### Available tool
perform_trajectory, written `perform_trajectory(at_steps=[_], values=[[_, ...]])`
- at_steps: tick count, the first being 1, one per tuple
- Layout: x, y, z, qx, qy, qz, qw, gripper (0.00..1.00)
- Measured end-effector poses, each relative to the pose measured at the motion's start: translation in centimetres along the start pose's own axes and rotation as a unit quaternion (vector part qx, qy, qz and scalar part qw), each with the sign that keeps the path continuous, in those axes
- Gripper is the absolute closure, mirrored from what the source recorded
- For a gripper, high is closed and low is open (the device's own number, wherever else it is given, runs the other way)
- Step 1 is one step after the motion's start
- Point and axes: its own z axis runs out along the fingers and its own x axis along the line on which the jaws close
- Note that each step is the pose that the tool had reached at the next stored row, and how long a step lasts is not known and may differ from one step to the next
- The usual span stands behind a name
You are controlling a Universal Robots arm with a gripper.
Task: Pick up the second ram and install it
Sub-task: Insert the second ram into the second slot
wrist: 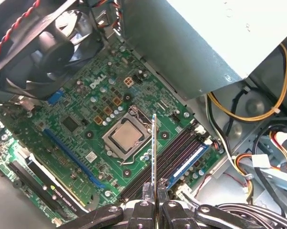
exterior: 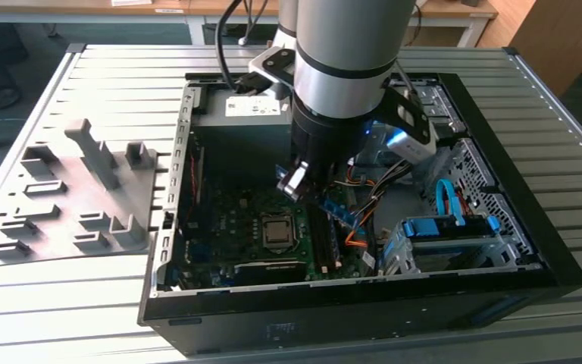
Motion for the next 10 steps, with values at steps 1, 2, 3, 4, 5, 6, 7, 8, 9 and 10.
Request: perform_trajectory(at_steps=[1,2,3,4,5,6,7,8,9,10], values=[[0.0,0.0,0.0,0.0002,-0.0001,0.003,1.0,0.86],[0.0,0.0,0.0,0.0004,-0.0002,0.006,1.0,0.86],[0.0,0.0,0.01,0.0006,-0.0003,0.009,1.0,0.86],[0.0,0.0,0.01,0.0007,-0.0004,0.012,0.9999,0.86],[0.0,0.0,0.01,0.0009,-0.0005,0.014,0.9999,0.86],[0.0,0.0,0.01,0.0011,-0.0006,0.017,0.9999,0.86],[0.0,0.0,0.01,0.0012,-0.0008,0.02,0.9998,0.86],[0.0,0.0,0.01,0.0013,-0.0009,0.022,0.9998,0.86],[0.0,0.0,0.01,0.0015,-0.001,0.024,0.9997,0.86],[0.0,0.0,0.01,0.0016,-0.0011,0.027,0.9996,0.86]])
